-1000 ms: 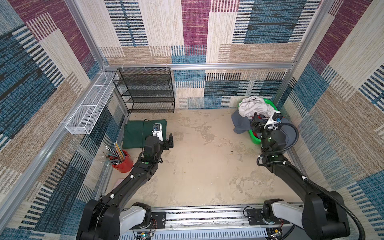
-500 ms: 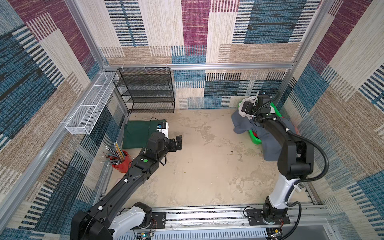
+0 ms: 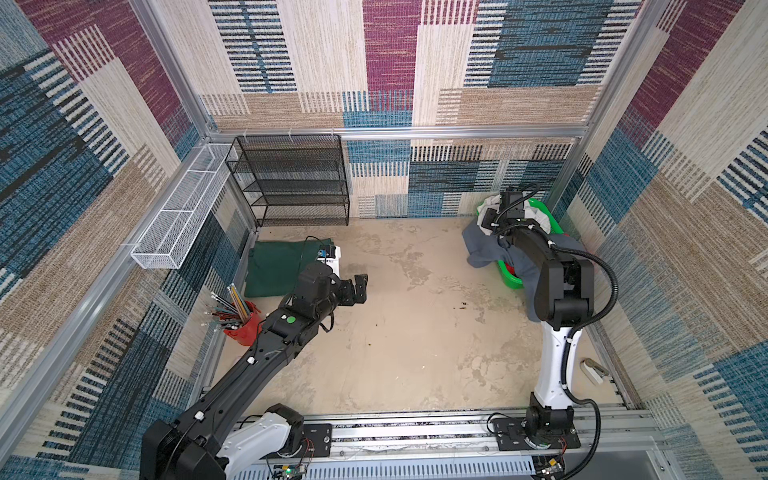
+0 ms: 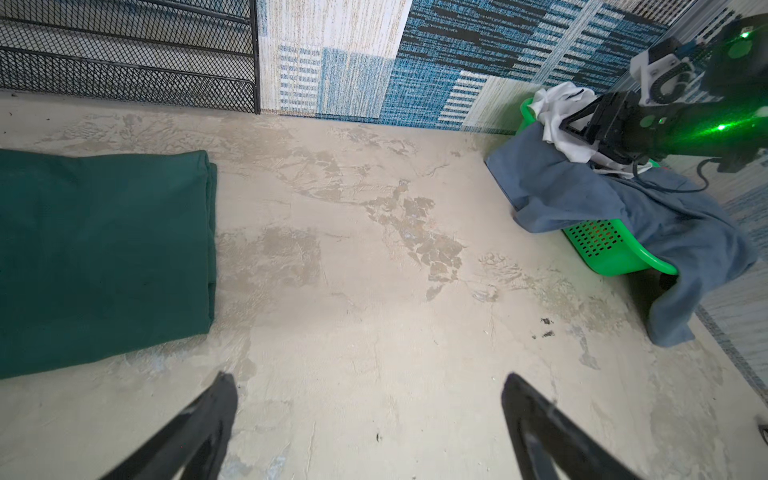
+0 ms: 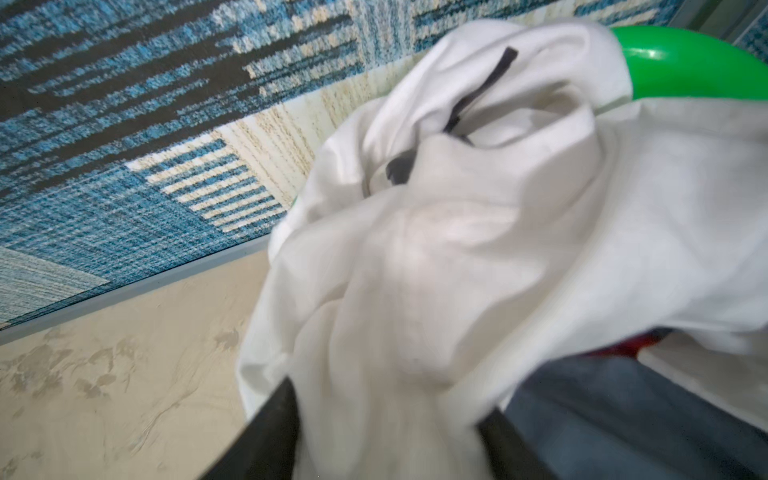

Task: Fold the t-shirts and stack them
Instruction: 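Reach the right gripper into the green basket and grasp the white t-shirt, then lift the white t-shirt out and drag it onto the table with the right gripper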

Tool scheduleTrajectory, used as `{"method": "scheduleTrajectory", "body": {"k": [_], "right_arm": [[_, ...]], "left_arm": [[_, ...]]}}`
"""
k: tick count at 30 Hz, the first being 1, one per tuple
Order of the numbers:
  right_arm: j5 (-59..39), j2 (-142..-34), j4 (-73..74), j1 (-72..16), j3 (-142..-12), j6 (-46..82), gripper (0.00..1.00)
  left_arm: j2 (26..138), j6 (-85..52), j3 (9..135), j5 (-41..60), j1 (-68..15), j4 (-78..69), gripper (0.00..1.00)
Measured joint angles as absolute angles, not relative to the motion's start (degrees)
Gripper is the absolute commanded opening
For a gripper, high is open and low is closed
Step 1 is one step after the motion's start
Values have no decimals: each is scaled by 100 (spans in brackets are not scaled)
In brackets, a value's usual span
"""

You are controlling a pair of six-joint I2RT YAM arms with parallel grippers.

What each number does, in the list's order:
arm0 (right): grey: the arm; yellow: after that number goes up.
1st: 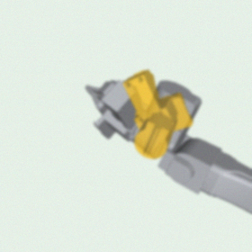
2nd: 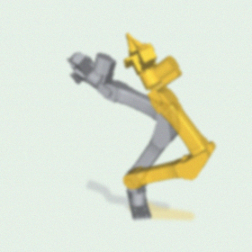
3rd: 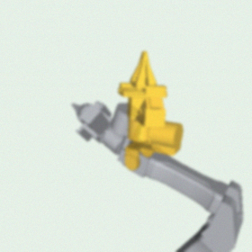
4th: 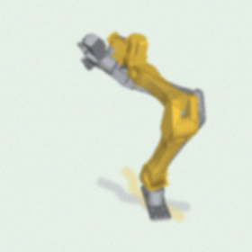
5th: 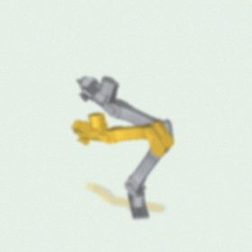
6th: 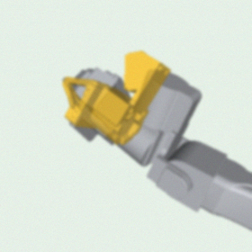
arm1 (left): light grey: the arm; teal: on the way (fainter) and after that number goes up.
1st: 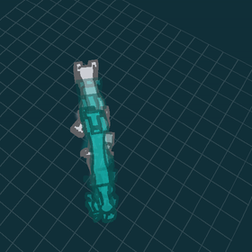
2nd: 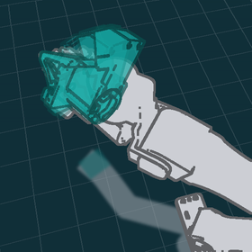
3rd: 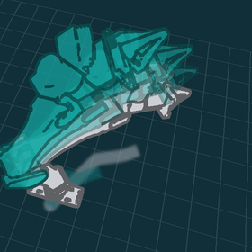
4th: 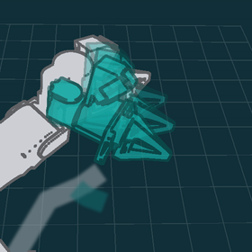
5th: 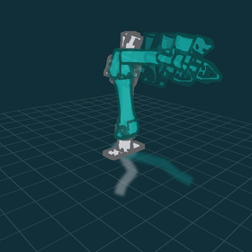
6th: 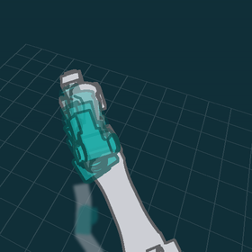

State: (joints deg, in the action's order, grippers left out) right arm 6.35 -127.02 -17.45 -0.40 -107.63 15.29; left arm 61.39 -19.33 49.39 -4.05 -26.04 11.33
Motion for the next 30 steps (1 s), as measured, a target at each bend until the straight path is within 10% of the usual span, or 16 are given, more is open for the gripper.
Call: {"method": "scheduleTrajectory", "body": {"k": [2, 17, 30], "right_arm": [[663, -12746, -1887, -40, -10969, 1466, 0], [176, -9773, -2047, -353, -9682, 1662, 0], [-132, -8571, -2947, -2952, -10543, 1505, 0]], "left_arm": [[6130, -1933, 4936, -405, -2604, 1135, 100], [5907, -1940, 4797, -390, -2604, 1131, 100], [5345, -2040, 4700, -628, -2602, 1219, 100]]}}
